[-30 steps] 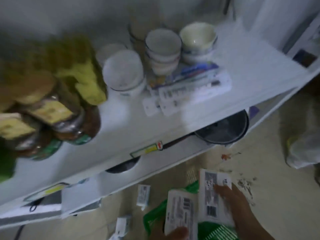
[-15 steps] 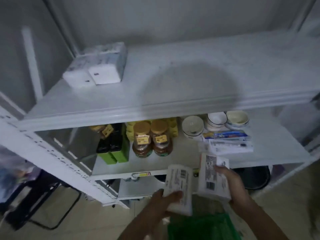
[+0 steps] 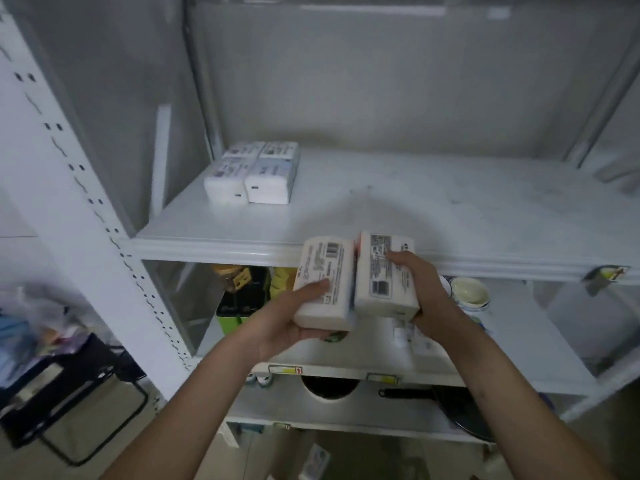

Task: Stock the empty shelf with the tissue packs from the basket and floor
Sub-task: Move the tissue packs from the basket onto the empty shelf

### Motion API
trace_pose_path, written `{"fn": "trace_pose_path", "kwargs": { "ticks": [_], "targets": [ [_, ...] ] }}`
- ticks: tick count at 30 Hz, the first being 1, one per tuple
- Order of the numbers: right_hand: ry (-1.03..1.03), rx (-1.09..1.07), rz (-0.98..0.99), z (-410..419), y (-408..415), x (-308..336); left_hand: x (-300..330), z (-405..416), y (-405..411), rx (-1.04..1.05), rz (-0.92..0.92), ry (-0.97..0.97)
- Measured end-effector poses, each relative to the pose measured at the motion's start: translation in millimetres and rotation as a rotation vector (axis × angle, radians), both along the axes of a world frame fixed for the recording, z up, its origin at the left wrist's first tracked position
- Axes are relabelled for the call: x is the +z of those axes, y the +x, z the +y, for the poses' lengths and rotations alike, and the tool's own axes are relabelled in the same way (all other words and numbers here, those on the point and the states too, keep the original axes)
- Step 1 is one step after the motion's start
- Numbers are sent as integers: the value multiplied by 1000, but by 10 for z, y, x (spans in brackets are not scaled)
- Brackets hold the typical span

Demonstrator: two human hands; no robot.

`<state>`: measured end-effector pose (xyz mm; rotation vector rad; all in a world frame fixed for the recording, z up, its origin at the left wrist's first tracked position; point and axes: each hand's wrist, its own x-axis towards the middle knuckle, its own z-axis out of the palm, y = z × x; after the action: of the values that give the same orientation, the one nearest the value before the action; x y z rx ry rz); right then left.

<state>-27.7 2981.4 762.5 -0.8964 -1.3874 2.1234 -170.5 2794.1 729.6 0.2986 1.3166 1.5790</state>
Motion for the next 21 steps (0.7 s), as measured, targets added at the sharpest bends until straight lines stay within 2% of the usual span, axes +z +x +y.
{"fn": "trace_pose_path", "kwargs": {
  "ticks": [5,11,14,18,21],
  "targets": [
    [26,59,89,-7,-297,438,325,-156,-142,8,-31,68],
    [22,183,142,-54,-789,684,621,-311,-561,90,108,136],
    [57,214,74,-98,-1166,706,730,-396,-915,141,219,74],
    [102,271,-58,-234,-1649,622,784,-570,-1434,231,423,-110],
    [143,282,-111,-370,-1977,570,822,-623,-1757,266,510,-229]
  ]
}}
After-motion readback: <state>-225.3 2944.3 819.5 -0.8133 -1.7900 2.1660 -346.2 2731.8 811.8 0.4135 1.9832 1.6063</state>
